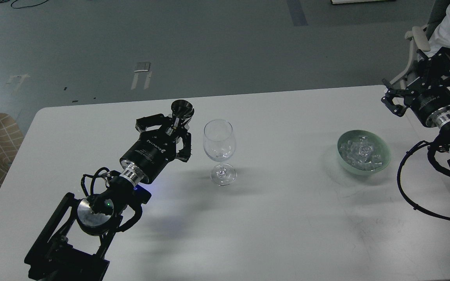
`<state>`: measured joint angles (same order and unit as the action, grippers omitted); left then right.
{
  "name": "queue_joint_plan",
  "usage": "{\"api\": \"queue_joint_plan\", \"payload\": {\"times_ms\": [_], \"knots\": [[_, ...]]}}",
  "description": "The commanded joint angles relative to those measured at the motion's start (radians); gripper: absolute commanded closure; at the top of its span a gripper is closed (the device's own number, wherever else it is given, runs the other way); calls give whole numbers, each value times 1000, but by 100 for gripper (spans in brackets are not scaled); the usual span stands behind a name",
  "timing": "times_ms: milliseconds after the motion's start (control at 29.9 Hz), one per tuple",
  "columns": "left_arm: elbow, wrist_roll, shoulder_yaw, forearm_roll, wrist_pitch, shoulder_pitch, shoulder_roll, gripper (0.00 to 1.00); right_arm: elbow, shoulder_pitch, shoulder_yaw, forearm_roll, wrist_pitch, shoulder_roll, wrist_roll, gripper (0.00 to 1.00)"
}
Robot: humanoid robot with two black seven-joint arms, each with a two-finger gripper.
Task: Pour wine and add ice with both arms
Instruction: 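Carry the jigger with the left gripper to beside the wine glass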
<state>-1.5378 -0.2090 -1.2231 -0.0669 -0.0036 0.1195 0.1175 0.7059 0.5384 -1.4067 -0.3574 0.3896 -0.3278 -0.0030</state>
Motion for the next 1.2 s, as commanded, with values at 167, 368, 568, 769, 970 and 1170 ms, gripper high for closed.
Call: {"api": "queue_joint_plan", "payload": {"times_ms": [167, 368, 568, 769, 970, 1170], "knots": [[-16, -10, -1, -37, 4, 3, 8, 84, 1, 0, 0, 0, 0, 3, 1, 0], [-22, -12, 5, -59, 5, 26, 11, 85, -2, 0, -2, 0, 0, -1, 0, 0], [-22, -32, 39, -134, 16, 48, 8, 85, -2, -1, -2, 0, 0, -1, 1, 0], [-21, -30, 43, -162, 19, 63, 4, 85, -3, -1, -32, 0, 0, -1, 0, 0], [-19, -40, 43, -162, 17, 88, 30, 85, -3, -1, -32, 0, 2, -2, 0, 0], [-19, -41, 45, -169, 17, 89, 37, 85, -3, -1, -32, 0, 2, -2, 0, 0]]}}
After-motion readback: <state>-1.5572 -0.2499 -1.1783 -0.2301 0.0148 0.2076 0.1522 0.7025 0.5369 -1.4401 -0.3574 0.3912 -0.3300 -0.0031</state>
